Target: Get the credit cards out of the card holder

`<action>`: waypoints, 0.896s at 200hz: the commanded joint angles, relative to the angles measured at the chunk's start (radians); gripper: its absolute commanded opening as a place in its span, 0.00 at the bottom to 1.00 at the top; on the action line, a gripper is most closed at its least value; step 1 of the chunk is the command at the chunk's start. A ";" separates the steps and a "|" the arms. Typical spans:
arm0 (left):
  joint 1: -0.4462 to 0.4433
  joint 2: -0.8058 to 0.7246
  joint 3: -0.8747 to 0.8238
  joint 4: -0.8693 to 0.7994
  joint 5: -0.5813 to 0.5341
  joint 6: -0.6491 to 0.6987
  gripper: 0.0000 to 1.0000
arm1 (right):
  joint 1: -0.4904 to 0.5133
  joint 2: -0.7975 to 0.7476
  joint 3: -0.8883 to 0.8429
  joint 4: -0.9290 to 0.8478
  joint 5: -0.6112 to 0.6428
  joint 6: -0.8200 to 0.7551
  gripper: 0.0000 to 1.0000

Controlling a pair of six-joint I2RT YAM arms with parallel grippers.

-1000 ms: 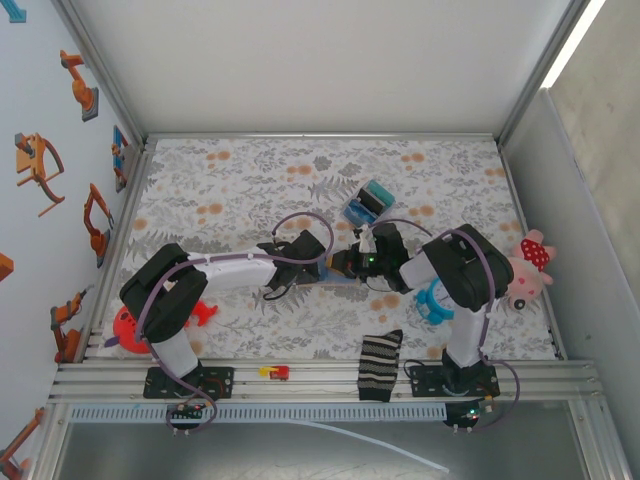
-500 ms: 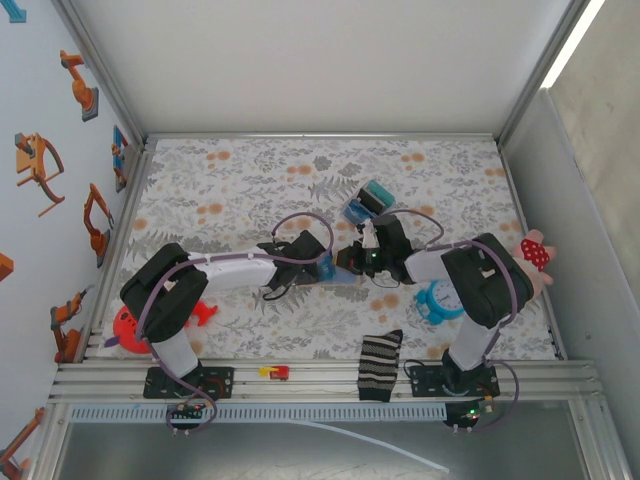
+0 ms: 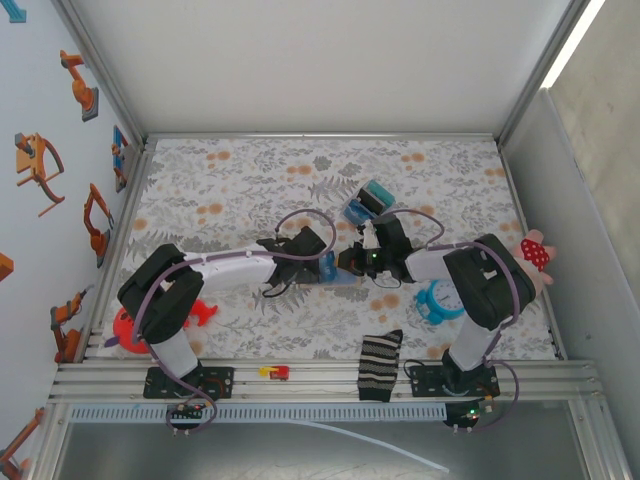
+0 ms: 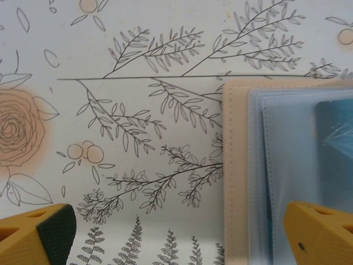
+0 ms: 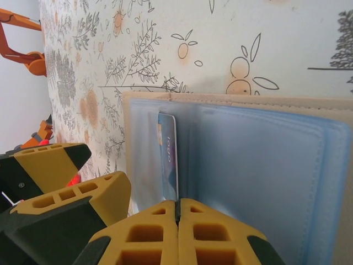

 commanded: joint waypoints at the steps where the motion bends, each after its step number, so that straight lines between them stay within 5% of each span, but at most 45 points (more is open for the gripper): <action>1: -0.001 -0.003 0.035 -0.006 0.028 0.047 0.97 | -0.005 -0.025 0.024 -0.017 0.019 -0.013 0.00; 98: 0.005 0.102 0.040 -0.001 0.065 0.045 0.97 | -0.005 -0.018 0.008 0.045 -0.009 0.028 0.00; 179: 0.005 0.101 0.021 -0.005 0.068 0.034 0.97 | 0.032 0.058 0.014 0.169 -0.045 0.064 0.19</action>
